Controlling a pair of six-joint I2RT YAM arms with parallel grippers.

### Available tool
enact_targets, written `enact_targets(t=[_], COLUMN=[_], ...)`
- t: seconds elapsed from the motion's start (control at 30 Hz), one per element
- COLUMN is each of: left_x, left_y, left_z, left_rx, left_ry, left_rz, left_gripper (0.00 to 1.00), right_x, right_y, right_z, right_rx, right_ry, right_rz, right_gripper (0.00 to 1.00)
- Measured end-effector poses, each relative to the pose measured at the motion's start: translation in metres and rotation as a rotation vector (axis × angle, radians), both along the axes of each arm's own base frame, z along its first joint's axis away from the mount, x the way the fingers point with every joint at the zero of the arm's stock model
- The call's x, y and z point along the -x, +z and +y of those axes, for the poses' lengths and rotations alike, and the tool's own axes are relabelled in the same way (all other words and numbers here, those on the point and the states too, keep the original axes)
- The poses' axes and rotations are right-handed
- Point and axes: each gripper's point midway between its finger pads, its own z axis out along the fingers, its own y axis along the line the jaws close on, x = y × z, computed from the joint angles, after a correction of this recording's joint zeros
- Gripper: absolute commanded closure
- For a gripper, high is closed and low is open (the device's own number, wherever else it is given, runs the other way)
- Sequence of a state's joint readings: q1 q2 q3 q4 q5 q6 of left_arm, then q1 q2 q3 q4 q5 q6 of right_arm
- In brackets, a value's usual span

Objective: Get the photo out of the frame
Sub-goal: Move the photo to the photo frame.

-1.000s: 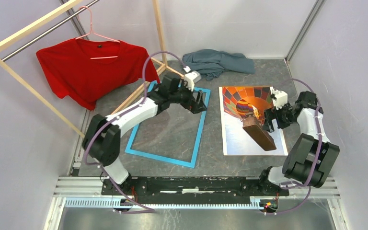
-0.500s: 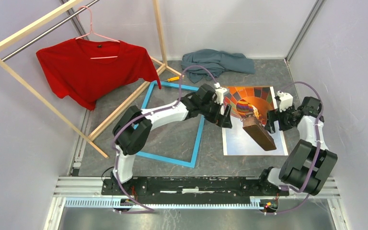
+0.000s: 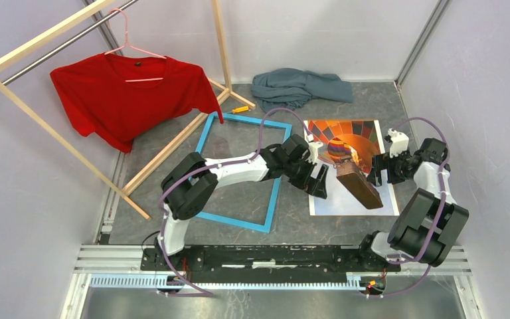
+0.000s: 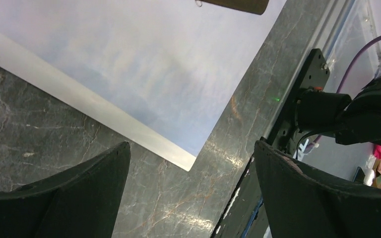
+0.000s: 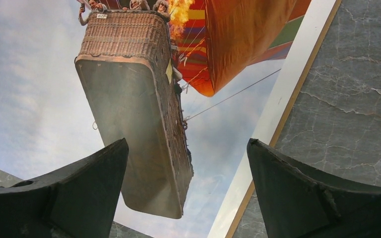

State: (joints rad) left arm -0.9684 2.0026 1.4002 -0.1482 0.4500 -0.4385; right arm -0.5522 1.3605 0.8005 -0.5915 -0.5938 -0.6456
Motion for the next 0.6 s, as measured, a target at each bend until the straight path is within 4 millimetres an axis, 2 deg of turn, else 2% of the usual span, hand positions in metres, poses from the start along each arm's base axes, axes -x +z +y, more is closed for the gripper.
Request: enact_targets(t=[0.3,0.6], left_x=[0.002,-0.001], left_y=[-0.007,-0.011], left_z=[0.005,0.007], left_rx=[-0.019,-0.027], left_ry=[-0.006,-0.031], left_rz=[-0.001,-0.032], left_gripper=[0.0,0.0], right_x=[0.001,0.007], right_y=[-0.007,-0.011], right_z=[-0.004,-0.026], right_rx=[-0.024,-0.008], right_ry=[-0.037,-0.137], right_rz=[0.022,0.029], right_gripper=[0.04,0.03])
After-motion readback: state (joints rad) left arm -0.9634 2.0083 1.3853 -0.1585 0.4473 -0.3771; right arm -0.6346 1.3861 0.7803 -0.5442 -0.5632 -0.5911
